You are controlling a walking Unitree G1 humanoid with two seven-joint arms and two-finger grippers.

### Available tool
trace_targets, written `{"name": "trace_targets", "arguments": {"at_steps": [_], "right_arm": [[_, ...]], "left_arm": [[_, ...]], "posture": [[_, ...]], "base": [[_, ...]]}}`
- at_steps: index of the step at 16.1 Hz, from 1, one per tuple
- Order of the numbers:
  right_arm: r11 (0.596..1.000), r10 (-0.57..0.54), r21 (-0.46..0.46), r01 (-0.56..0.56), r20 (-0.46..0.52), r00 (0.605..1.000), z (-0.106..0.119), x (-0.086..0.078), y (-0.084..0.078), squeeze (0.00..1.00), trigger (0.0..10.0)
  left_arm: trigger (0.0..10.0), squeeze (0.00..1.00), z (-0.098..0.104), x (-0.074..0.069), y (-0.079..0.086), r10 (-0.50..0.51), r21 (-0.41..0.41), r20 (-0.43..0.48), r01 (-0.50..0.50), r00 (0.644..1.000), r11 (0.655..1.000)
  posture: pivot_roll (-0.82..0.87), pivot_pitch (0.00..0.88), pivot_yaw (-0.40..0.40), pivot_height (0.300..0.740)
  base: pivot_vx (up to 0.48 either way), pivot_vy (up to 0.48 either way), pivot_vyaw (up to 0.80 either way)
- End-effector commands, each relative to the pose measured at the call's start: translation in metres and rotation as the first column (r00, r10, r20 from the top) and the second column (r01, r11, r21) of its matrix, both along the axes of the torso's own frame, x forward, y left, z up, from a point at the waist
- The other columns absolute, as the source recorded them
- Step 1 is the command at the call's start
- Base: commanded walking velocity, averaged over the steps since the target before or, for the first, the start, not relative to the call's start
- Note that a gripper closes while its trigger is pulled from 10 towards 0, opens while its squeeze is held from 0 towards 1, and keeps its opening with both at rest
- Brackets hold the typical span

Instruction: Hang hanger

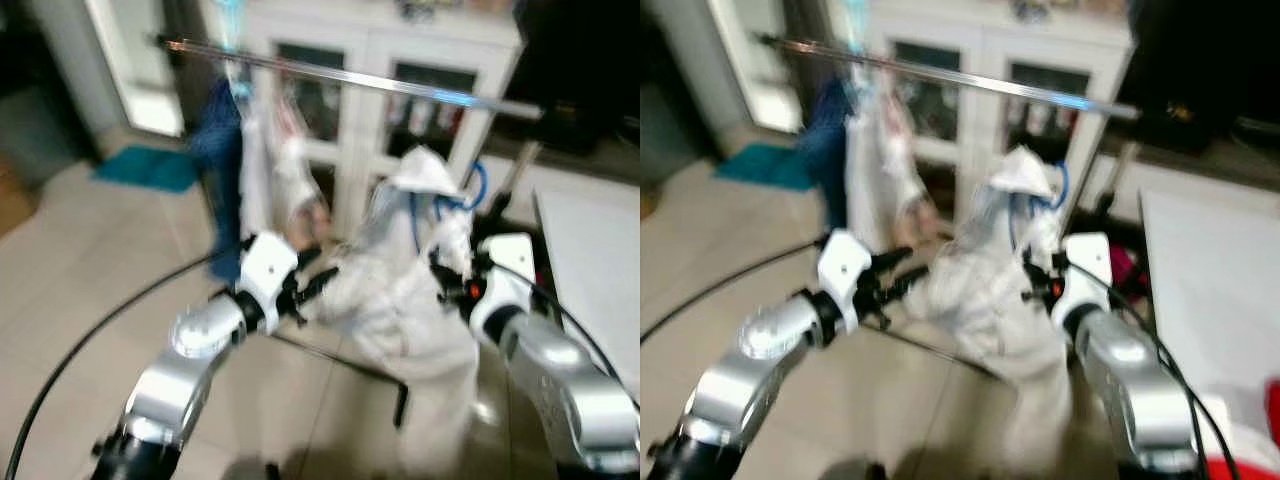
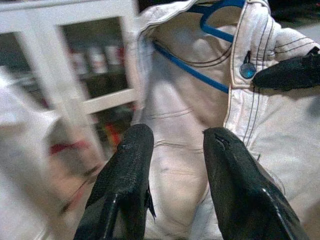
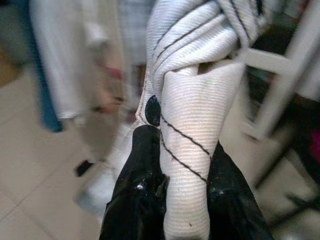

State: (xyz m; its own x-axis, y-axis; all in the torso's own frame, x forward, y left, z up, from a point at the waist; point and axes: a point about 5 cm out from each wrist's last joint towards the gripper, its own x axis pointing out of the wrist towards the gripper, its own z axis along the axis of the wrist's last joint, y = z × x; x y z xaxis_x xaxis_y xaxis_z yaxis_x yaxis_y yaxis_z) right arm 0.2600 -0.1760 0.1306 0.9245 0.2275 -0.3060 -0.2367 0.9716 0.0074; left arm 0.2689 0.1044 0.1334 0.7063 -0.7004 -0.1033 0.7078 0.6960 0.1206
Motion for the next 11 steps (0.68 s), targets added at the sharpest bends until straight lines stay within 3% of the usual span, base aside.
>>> {"name": "trace_targets", "arguments": {"at_steps": [1,2,3,6,8,9,10,11], "right_arm": [[1.000,0.021,0.009,-0.022,0.068,0.997,0.014,0.003,0.004,0.00,0.0],[0.999,0.030,0.014,-0.031,0.073,0.997,0.015,0.003,0.005,0.00,0.0],[0.998,0.061,0.029,-0.064,0.089,0.994,0.018,0.003,0.007,0.00,0.0],[0.983,0.167,0.050,-0.175,0.128,0.978,0.027,0.000,0.010,0.00,0.0],[0.976,0.206,0.046,-0.214,0.140,0.968,0.030,0.000,0.010,0.00,0.0],[0.970,0.229,0.050,-0.240,0.155,0.961,0.034,-0.001,0.009,0.00,0.0],[0.960,0.261,0.058,-0.274,0.172,0.950,0.038,-0.001,0.009,0.00,0.0],[0.948,0.298,0.058,-0.313,0.187,0.936,0.042,-0.002,0.010,0.00,0.0]], "left_arm": [[10.0,0.00,0.002,0.003,0.001,0.027,-0.001,0.017,-0.027,0.999,1.000],[10.0,0.00,0.003,0.006,0.003,0.055,-0.009,0.020,-0.055,0.998,0.998],[10.0,1.00,0.007,0.015,0.011,0.126,-0.016,0.043,-0.126,0.991,0.992],[10.0,1.00,0.019,0.031,0.028,0.218,0.045,0.178,-0.229,0.960,0.972],[10.0,1.00,0.027,0.036,0.035,0.252,0.028,0.212,-0.263,0.944,0.964],[10.0,1.00,0.029,0.040,0.040,0.262,0.060,0.235,-0.283,0.936,0.957],[10.0,0.90,0.027,0.045,0.046,0.258,0.113,0.253,-0.293,0.932,0.949],[10.0,0.00,0.023,0.050,0.050,0.243,0.171,0.266,-0.293,0.933,0.941]], "posture": [[0.03,0.000,-0.014,0.740],[0.03,0.000,-0.014,0.740],[0.03,0.000,-0.014,0.740],[0.02,0.000,-0.015,0.740],[0.02,0.000,-0.015,0.740],[0.02,0.000,-0.017,0.740],[0.03,0.000,-0.025,0.740],[0.03,0.000,-0.026,0.740]], "base": [[0.000,0.000,0.00],[0.000,0.000,0.00],[0.000,0.000,0.00],[0.000,0.000,0.00],[0.000,0.000,0.00],[0.000,0.000,0.00],[0.000,0.000,0.00],[0.000,0.000,0.00]]}}
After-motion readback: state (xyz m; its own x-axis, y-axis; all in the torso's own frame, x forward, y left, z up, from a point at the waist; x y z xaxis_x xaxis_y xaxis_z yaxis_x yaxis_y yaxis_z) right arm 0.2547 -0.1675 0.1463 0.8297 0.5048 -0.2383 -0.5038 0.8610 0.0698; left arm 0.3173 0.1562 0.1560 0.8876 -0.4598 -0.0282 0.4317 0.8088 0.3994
